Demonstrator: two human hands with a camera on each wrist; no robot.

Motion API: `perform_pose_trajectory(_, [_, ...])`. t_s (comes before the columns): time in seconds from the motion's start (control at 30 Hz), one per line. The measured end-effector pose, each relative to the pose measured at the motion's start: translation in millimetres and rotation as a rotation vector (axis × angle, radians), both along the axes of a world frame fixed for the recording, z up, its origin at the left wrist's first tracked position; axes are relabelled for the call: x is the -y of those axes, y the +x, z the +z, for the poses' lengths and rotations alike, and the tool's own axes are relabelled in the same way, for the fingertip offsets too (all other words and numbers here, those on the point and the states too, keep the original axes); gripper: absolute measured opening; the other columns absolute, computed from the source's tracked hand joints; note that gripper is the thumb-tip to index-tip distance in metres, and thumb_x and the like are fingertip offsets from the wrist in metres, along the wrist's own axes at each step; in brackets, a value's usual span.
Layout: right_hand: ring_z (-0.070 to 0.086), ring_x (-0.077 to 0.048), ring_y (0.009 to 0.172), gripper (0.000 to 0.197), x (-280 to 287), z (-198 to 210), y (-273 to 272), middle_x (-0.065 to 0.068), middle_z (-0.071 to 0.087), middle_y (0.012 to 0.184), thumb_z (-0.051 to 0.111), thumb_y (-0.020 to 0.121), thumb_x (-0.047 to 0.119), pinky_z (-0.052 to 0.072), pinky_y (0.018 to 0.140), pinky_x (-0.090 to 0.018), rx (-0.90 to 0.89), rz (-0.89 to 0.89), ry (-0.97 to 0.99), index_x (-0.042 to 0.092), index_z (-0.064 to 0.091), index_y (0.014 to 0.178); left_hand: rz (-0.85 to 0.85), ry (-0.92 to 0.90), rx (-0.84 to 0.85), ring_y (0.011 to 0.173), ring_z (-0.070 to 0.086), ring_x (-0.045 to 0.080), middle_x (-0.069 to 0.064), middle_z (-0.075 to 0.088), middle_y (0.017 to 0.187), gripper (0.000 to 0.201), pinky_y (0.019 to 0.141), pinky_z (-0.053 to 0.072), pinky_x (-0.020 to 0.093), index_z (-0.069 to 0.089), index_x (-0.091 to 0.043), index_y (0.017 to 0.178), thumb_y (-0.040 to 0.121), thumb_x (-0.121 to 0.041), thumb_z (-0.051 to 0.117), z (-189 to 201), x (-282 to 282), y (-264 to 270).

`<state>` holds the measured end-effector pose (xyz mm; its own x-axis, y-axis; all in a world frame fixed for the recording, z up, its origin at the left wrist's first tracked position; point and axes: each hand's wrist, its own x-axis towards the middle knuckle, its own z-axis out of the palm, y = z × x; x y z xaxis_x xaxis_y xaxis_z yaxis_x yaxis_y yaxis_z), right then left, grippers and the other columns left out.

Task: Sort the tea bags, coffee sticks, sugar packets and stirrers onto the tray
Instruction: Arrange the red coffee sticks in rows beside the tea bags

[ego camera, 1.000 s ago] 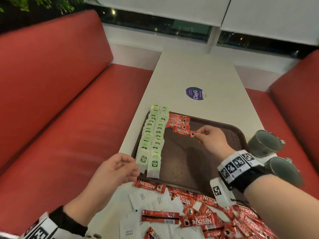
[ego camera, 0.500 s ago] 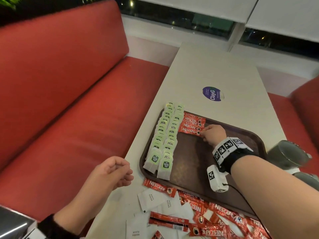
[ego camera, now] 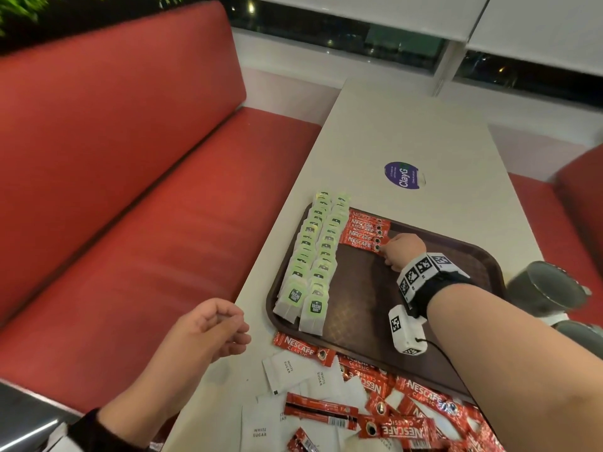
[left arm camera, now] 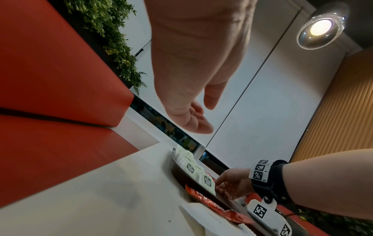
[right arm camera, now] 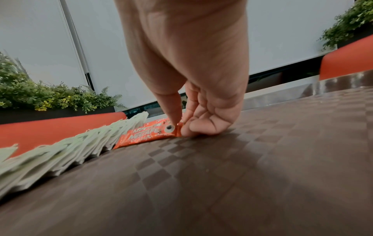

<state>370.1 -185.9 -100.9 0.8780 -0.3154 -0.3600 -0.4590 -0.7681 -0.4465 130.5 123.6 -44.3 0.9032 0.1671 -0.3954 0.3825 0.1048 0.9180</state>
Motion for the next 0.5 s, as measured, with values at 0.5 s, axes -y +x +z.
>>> perform_pose_trajectory(0.5, [0.06,-0.012,0.065,0.008,39,114,-206,-0.001,0.07,0.077,0.062,0.088,0.022,0.045,0.064,-0.029,0.36,-0.019,0.279,0.018,0.065,0.081,-0.271,0.101,0.028,0.08,0.063,0.019,0.01,0.067,0.085,0.006,0.071,0.054,0.025,0.064,-0.004,0.092,0.09,-0.008,0.059,26,16,-18])
